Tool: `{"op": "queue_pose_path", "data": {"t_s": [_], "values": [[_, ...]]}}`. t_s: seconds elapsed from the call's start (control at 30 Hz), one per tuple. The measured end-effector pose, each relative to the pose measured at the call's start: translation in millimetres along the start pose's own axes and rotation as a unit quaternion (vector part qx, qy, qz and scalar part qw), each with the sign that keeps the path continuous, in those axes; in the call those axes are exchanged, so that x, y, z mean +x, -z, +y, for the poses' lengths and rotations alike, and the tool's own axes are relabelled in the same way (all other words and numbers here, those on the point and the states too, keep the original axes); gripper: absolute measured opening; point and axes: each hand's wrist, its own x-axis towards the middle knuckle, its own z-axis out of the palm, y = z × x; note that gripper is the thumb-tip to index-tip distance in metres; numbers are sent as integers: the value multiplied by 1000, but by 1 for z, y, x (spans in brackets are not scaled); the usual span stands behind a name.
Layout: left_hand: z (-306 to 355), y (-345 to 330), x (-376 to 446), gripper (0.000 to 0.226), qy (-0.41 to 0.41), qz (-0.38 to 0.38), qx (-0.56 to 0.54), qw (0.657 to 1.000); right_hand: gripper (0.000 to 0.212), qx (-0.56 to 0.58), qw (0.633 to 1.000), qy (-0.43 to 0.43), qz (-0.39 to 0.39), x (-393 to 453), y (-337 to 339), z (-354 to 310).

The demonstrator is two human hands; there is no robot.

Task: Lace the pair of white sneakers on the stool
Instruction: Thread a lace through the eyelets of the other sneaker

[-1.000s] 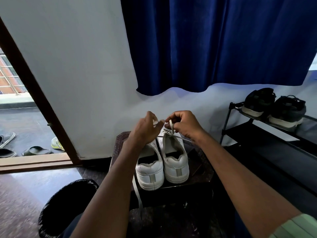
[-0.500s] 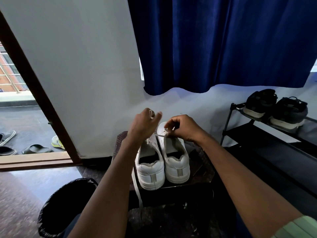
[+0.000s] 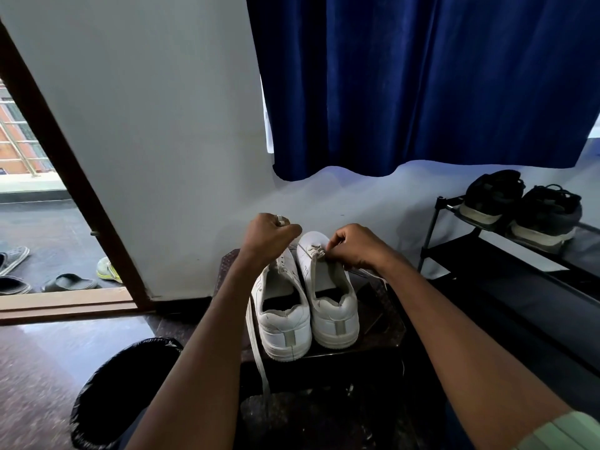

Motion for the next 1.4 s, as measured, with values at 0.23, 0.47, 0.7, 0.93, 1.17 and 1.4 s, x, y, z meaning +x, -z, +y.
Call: {"op": "queue_pose_path", "data": {"t_s": [0.23, 0.47, 0.7, 0.93, 1.17, 1.4], "values": [[-10, -4, 5, 19, -28, 55, 171, 983, 30, 259, 966, -19, -15, -9, 17, -7], [3, -16, -1, 18, -121, 58, 123, 983, 39, 427, 903, 15, -45, -12, 32, -15], [8, -37, -8, 38, -82, 24, 61, 995, 41, 400, 912, 25, -83, -14, 24, -23], [19, -38, -12, 27, -17, -22, -90, 996, 41, 385, 920, 6, -76, -10, 17, -20], [31, -18, -5, 30, 11, 18, -345, 938, 21, 183, 978, -49, 83, -1, 20, 8], [20, -25, -4, 36, -8, -36, -107, 994, 47, 205, 971, 116, 31, -5, 12, -12]]}}
